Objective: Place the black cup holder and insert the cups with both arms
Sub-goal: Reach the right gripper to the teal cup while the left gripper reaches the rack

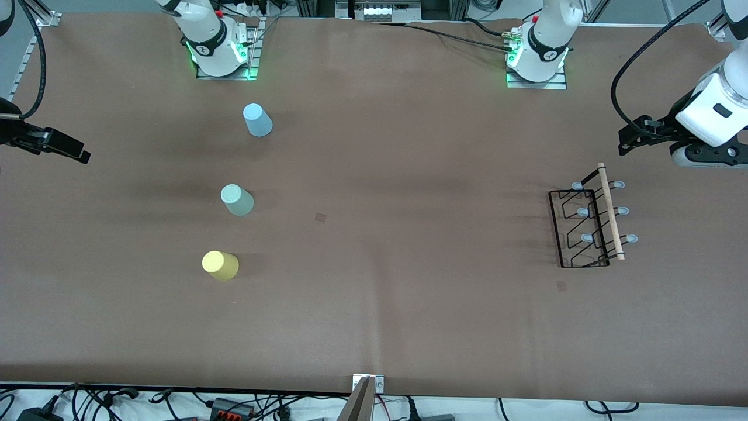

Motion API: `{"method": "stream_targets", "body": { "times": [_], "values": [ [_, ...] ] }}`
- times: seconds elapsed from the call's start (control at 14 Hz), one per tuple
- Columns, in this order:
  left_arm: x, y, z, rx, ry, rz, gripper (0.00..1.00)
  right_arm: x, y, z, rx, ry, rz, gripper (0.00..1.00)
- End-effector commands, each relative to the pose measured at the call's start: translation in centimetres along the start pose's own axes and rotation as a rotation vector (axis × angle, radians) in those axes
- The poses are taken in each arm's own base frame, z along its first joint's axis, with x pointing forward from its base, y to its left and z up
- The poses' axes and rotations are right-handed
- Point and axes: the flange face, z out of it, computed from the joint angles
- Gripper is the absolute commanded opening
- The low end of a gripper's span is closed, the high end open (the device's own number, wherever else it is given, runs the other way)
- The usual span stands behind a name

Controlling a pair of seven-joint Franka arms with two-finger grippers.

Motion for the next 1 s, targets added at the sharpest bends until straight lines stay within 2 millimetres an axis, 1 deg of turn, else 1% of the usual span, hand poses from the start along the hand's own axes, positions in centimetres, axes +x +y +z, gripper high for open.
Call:
{"method": "stream_targets", "body": {
  "times": [0.0, 0.21, 0.36, 0.43, 0.5, 0.57, 0.64, 0.71, 0.78, 0.85, 0.93],
  "values": [
    [-0.4, 0.0, -0.8, -0.026, 0.000, 0.005, 1.00, 0.0, 0.4, -0.2, 0.005, -0.016, 0.016, 1.00],
    [-0.3, 0.0, -0.8, -0.026, 0.002, 0.003, 1.00, 0.2, 0.3, 0.2, 0.006, -0.023, 0.006, 1.00],
    [-0.2, 0.0, -0.7, -0.026, 0.002, 0.002, 1.00, 0.9, 0.1, 2.0, 0.005, -0.061, 0.000, 1.00],
    [-0.2, 0.0, -0.7, -0.026, 0.002, 0.000, 1.00, 1.3, -0.1, 3.3, -0.001, -0.089, -0.012, 1.00],
    [-0.1, 0.0, -0.5, -0.027, -0.001, 0.000, 1.00, 1.4, -0.8, 4.3, -0.017, -0.120, -0.029, 1.00],
    [0.0, 0.2, -0.2, -0.021, -0.007, 0.010, 1.00, 1.5, -0.8, 5.1, -0.040, -0.134, -0.043, 1.00],
    [0.4, 0.5, 0.5, -0.014, -0.024, 0.013, 1.00, 1.7, -1.4, 7.3, -0.040, -0.151, -0.062, 1.00],
    [0.5, 0.3, 0.9, -0.014, -0.033, 0.008, 1.00, 2.0, -2.1, 9.0, -0.030, -0.113, -0.074, 1.00],
    [0.6, 0.0, 1.1, -0.020, -0.036, 0.006, 1.00, 1.6, -3.5, 10.7, -0.028, -0.073, -0.091, 1.00],
    [1.0, -0.4, 1.8, -0.024, -0.050, -0.003, 1.00, 0.9, -4.6, 12.9, -0.028, -0.058, -0.102, 1.00],
    [1.6, -0.8, 3.0, -0.023, -0.072, -0.012, 1.00, 0.1, -4.8, 15.1, -0.027, -0.040, -0.099, 1.00]
  ]
}}
